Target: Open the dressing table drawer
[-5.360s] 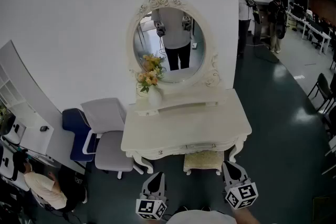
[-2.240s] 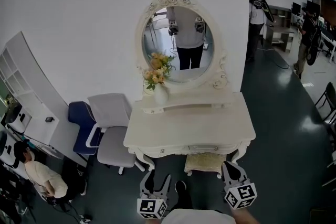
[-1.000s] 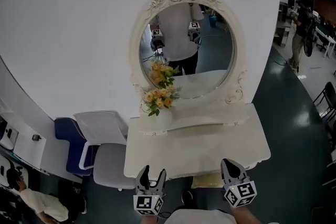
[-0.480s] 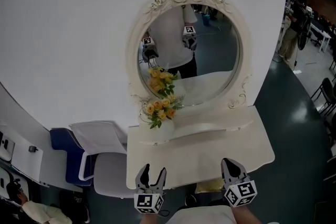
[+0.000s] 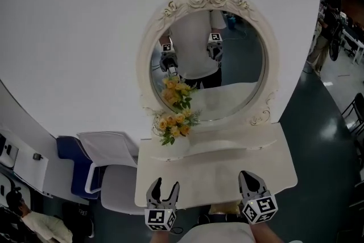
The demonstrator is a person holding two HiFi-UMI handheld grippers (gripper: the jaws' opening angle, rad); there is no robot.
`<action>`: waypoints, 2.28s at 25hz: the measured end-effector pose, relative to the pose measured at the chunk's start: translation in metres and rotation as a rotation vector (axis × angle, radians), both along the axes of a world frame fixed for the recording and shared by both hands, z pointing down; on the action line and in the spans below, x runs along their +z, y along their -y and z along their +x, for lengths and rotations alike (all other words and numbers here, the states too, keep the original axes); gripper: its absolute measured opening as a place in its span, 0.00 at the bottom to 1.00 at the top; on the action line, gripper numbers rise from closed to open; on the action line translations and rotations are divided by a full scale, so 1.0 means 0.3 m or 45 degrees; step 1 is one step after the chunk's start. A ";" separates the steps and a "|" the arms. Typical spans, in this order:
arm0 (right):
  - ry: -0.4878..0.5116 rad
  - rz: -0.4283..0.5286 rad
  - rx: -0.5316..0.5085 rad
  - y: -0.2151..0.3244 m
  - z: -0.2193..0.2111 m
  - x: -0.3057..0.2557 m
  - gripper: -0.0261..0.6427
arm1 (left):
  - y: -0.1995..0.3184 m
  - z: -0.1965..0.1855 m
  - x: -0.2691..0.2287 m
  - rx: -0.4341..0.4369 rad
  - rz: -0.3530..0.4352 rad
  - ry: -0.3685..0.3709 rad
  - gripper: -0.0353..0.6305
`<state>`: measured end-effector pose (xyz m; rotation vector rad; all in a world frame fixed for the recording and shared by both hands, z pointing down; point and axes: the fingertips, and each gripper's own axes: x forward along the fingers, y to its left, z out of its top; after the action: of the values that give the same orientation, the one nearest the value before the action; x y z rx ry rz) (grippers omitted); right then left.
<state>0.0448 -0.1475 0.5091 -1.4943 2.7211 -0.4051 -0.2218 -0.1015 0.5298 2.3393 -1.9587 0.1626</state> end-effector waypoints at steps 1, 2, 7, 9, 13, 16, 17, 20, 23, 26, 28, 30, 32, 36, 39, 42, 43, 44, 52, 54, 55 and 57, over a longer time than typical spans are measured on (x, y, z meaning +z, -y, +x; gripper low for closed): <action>-0.003 0.001 -0.013 0.013 0.004 -0.005 0.05 | 0.005 0.004 0.000 -0.009 -0.004 0.004 0.46; -0.009 0.005 -0.027 0.027 0.009 -0.011 0.05 | 0.011 0.008 0.000 -0.019 -0.007 0.005 0.46; -0.014 0.027 -0.067 0.091 0.030 -0.038 0.05 | 0.047 0.026 0.018 -0.057 -0.032 0.014 0.46; -0.011 0.027 -0.076 0.106 0.035 -0.039 0.05 | 0.057 0.036 0.026 -0.064 -0.042 0.021 0.46; -0.008 0.019 -0.091 0.125 0.040 -0.029 0.05 | 0.073 0.049 0.054 -0.077 -0.067 0.031 0.46; 0.001 0.011 -0.092 0.134 0.039 -0.021 0.05 | 0.079 0.050 0.082 -0.080 -0.092 0.042 0.46; 0.003 0.010 -0.091 0.137 0.038 -0.020 0.05 | 0.082 0.050 0.092 -0.081 -0.099 0.044 0.46; 0.007 0.010 -0.089 0.147 0.037 -0.020 0.05 | 0.092 0.047 0.131 -0.085 -0.127 0.055 0.46; 0.006 0.009 -0.084 0.153 0.036 -0.018 0.05 | 0.098 0.043 0.182 -0.080 -0.164 0.078 0.46; 0.003 0.006 -0.074 0.157 0.037 -0.018 0.05 | 0.107 0.035 0.238 -0.073 -0.216 0.077 0.46; 0.001 0.004 -0.068 0.157 0.038 -0.018 0.05 | 0.116 0.029 0.273 -0.074 -0.243 0.063 0.46; -0.002 0.001 -0.063 0.158 0.039 -0.015 0.05 | 0.131 0.023 0.305 -0.073 -0.265 0.052 0.46; -0.006 -0.005 -0.057 0.158 0.040 -0.012 0.05 | 0.144 0.020 0.337 -0.067 -0.286 0.056 0.46; -0.012 -0.016 -0.042 0.156 0.046 -0.003 0.05 | 0.165 0.006 0.391 -0.055 -0.322 0.069 0.46; -0.017 -0.021 -0.032 0.156 0.049 0.000 0.05 | 0.186 -0.009 0.427 -0.047 -0.352 0.075 0.46; -0.018 -0.024 -0.023 0.154 0.051 0.003 0.05 | 0.207 -0.029 0.463 -0.047 -0.384 0.078 0.46; -0.019 -0.024 -0.021 0.154 0.051 0.003 0.05 | 0.215 -0.035 0.473 -0.048 -0.393 0.078 0.46; -0.020 -0.024 -0.019 0.154 0.050 0.004 0.05 | 0.223 -0.041 0.480 -0.050 -0.399 0.079 0.46; -0.024 -0.033 -0.011 0.156 0.043 0.006 0.05 | 0.269 -0.082 0.551 -0.048 -0.462 0.088 0.46; -0.027 -0.036 -0.008 0.157 0.043 0.010 0.05 | 0.277 -0.092 0.568 -0.048 -0.480 0.095 0.46; -0.029 -0.038 -0.007 0.157 0.043 0.011 0.05 | 0.280 -0.097 0.577 -0.049 -0.488 0.098 0.46; -0.030 -0.042 -0.005 0.156 0.042 0.013 0.05 | 0.285 -0.107 0.597 -0.051 -0.509 0.103 0.46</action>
<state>0.0576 -0.1943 0.5131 -1.5114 2.7493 -0.4377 -0.2539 -0.1869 0.7088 2.0619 -1.8011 0.5940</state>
